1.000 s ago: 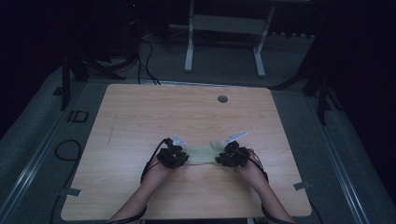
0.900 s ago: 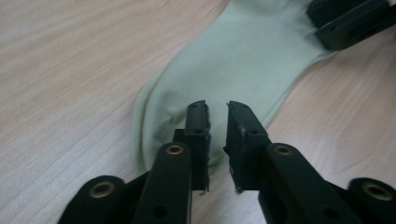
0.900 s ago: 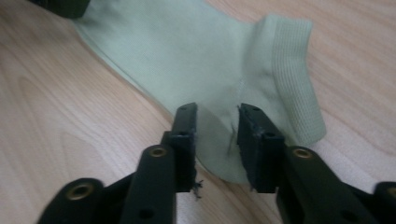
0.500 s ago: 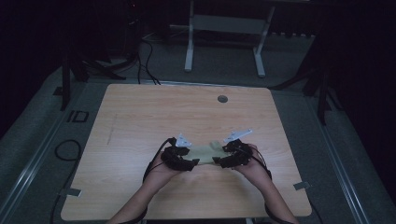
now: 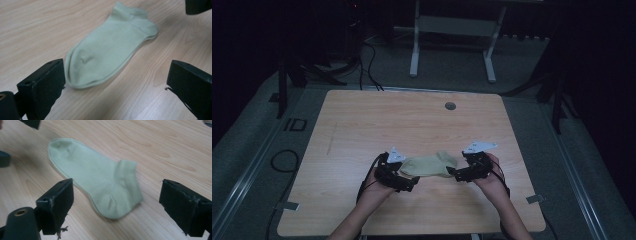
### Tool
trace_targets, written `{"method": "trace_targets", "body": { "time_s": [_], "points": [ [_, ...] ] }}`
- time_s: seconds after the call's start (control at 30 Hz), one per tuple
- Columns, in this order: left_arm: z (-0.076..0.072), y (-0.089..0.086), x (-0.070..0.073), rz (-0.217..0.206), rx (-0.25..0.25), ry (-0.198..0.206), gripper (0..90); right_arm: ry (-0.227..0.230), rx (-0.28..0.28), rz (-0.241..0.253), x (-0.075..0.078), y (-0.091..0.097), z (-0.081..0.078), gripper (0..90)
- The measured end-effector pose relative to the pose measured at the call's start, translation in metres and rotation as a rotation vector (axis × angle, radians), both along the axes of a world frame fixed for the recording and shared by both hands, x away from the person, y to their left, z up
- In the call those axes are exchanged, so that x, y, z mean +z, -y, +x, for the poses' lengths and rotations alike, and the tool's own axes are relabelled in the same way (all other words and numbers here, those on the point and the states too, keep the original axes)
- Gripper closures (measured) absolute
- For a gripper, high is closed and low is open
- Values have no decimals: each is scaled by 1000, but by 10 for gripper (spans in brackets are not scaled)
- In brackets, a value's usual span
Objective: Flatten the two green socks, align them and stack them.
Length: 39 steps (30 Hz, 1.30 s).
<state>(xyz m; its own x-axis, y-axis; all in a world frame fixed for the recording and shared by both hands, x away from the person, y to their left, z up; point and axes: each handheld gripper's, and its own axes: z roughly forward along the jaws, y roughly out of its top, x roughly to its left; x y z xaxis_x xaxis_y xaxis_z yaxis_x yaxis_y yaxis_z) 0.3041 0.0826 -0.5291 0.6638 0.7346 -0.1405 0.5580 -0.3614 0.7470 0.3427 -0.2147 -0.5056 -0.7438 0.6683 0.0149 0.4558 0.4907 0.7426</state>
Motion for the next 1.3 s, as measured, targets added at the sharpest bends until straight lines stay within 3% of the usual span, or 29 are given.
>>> {"method": "trace_targets", "body": {
  "time_s": [0.3, 0.4, 0.57, 0.97, 1.17, 1.3],
  "points": [
    [-11, -16, -7, 4, 5, 22, 21, 2, -25, -15, -6, 15, -7, 124],
    [-15, -23, -8, 30, 12, 42, 21, 1, -34, -8, -7, 21, -9, 124],
    [-21, -36, -7, -4, 23, 34, 21, 2, -54, -1, -8, 32, -12, 124],
    [-42, -67, -8, -13, 57, 55, 21, 17, -101, 16, -10, 65, -29, 123],
    [-50, -86, -16, -22, 97, 45, 21, 3, -152, 21, -20, 87, -38, 121],
    [-54, -96, -19, -12, 106, 48, 21, 15, -174, -7, -28, 98, -42, 121]
  ]
}}
